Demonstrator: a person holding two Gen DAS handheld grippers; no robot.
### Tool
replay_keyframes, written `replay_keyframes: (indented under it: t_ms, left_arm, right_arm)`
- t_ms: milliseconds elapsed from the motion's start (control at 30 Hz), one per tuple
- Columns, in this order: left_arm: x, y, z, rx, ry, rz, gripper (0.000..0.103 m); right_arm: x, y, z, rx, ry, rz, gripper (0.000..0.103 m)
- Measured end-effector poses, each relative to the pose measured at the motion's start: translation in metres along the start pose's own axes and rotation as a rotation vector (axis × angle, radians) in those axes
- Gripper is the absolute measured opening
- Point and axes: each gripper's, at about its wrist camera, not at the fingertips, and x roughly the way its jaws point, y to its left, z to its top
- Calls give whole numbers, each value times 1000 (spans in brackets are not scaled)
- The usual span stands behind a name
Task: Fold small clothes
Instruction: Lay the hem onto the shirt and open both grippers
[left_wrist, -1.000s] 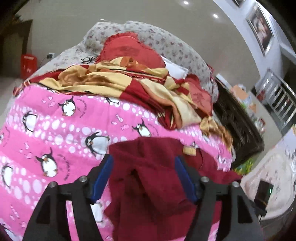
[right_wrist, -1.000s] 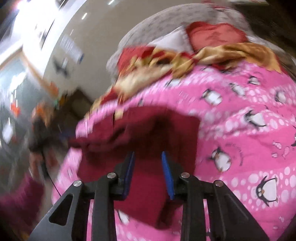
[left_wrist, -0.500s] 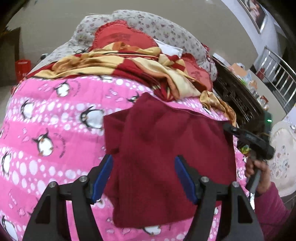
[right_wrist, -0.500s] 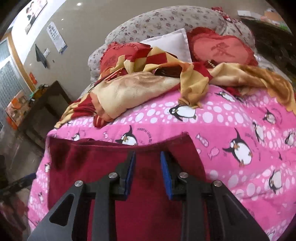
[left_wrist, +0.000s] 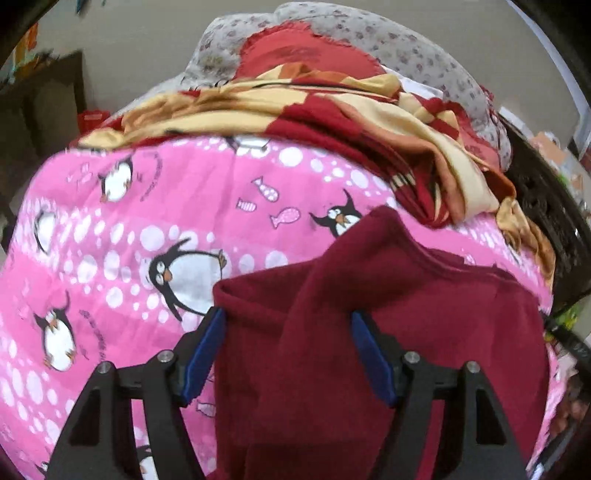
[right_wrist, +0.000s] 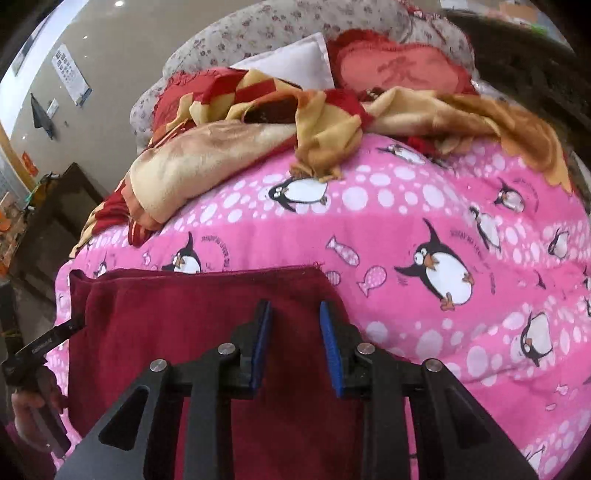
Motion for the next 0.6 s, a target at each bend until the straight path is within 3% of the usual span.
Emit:
replay_keyframes:
  t_ms: [133,233,367,500,600]
  left_arm:
    - [-14,-1,-2,42,-43,26,74]
    - [-17,3,0,18,-64,25,74]
    - [-11,6,1,13,-45,33,75]
    - [-8,4,1,19,-38,39,75]
    - [-8,5,2,15,-31,31,75]
  right_arm:
    - [-43,14,-9,-35,-95,37,30]
    - [-57,38,-12,-87,-112,99,30]
    - [-35,69,-9,-141,-67,128,30]
    - [19,92,-8,-169,45,78,30]
    - [22,107,-5,-216,24,27,30]
